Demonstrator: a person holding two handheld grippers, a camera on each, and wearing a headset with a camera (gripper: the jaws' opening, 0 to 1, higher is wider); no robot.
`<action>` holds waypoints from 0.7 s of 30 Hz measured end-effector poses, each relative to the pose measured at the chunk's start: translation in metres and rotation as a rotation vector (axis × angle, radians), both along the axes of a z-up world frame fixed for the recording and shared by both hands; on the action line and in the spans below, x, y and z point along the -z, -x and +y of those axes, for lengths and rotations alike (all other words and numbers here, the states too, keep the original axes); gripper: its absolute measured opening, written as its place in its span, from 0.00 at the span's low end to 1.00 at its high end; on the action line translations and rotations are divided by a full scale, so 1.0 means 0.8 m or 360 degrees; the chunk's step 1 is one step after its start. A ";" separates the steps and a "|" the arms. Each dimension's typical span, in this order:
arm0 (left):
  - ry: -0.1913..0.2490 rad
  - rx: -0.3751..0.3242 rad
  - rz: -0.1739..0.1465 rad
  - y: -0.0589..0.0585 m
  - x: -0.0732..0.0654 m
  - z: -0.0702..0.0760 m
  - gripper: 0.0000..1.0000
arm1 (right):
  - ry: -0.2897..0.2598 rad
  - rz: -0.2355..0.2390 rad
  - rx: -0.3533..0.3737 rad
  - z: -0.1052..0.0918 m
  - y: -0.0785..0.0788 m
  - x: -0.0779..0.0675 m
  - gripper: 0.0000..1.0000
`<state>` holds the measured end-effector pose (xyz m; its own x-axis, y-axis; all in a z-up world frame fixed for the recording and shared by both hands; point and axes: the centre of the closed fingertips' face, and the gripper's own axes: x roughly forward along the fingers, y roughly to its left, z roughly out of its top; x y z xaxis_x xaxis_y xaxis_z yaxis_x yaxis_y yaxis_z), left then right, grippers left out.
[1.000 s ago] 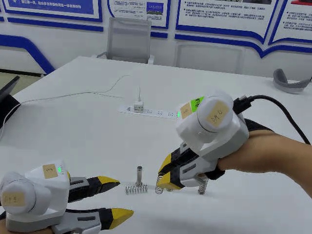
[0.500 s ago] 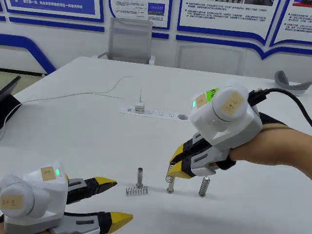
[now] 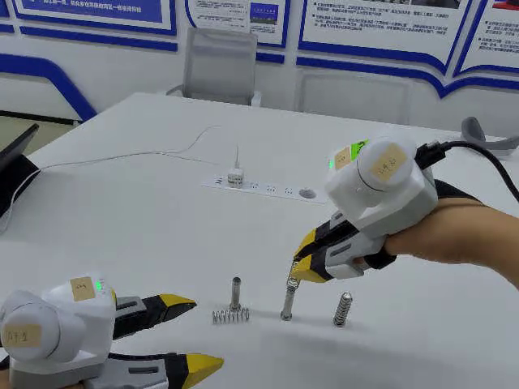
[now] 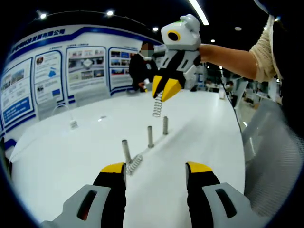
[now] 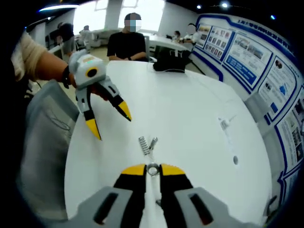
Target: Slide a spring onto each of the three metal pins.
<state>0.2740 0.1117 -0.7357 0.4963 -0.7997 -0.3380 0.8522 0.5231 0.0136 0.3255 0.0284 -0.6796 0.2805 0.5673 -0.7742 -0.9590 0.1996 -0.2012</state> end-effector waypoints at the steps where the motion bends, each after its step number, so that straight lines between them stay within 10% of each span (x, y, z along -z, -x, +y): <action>1: -0.0001 0.0001 0.0001 0.000 0.000 0.000 0.51 | 0.0002 0.0001 0.0009 -0.002 -0.003 0.001 0.12; 21: 0.0005 -0.0011 0.0013 -0.002 0.002 0.000 0.52 | 0.0018 0.0083 0.0070 -0.001 -0.024 0.029 0.12</action>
<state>0.2752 0.1119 -0.7377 0.4992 -0.7972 -0.3394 0.8485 0.5292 0.0051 0.3447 0.0277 -0.7029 0.2642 0.5467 -0.7946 -0.9586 0.2396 -0.1538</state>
